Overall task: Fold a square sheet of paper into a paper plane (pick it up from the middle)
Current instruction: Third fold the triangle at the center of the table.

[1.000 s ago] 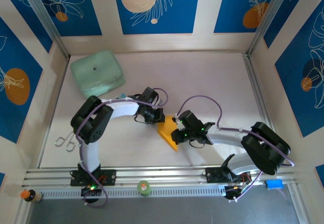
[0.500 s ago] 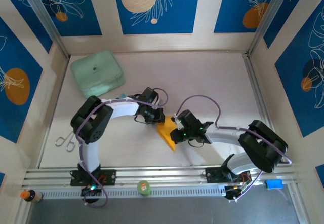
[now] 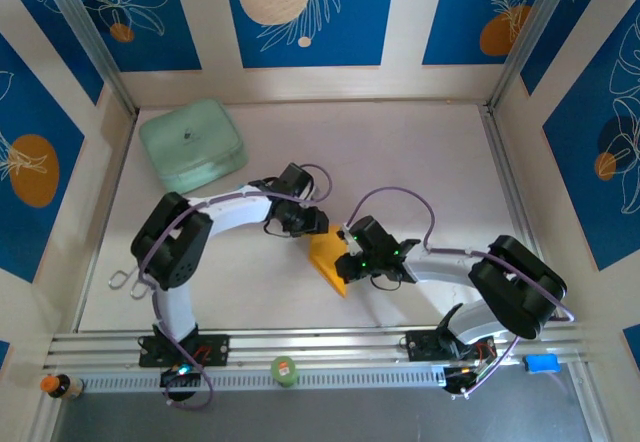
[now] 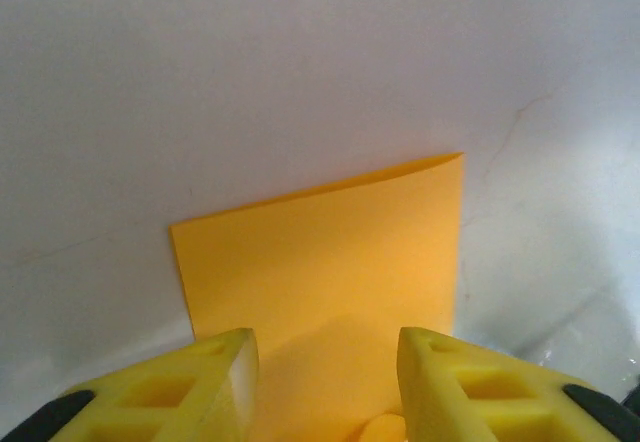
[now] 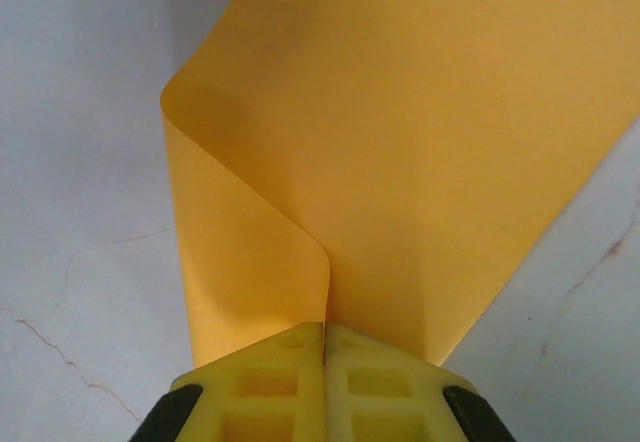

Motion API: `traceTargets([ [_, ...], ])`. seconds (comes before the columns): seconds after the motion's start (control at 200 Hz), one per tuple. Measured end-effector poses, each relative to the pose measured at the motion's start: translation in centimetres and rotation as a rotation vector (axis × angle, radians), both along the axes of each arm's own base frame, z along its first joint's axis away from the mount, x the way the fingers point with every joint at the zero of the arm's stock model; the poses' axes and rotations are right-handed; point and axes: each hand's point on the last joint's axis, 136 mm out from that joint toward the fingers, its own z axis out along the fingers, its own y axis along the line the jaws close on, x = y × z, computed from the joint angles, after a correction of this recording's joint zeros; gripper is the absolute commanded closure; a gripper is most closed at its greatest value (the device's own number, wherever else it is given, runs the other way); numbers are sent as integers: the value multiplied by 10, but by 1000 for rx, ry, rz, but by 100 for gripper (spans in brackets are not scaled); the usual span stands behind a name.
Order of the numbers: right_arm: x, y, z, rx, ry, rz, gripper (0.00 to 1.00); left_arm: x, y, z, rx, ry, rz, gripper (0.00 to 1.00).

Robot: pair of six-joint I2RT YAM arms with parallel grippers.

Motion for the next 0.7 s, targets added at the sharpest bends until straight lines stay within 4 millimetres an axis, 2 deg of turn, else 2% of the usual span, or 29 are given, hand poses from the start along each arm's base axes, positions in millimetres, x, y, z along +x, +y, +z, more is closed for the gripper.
traceTargets([
  [0.05, 0, 0, 0, 0, 1, 0, 100, 1, 1, 13, -14, -32, 5, 61],
  [0.14, 1, 1, 0, 2, -1, 0, 100, -2, 2, 35, -65, -74, 21, 73],
  [0.21, 1, 1, 0, 1, -1, 0, 100, -10, 5, 41, -102, -79, 30, 81],
  [0.29, 2, 2, 0, 2, -1, 0, 100, -21, 7, 38, -143, -57, 43, 87],
  [0.35, 3, 3, 0, 1, 0, 0, 100, -32, 9, 27, -161, -17, 56, 90],
  [0.47, 4, 4, 0, 0, 0, 0, 100, -51, 9, 11, -173, 53, 68, 93],
  [0.7, 5, 5, 0, 2, 5, -6, 100, -60, -10, 17, -229, 55, 47, 94],
])
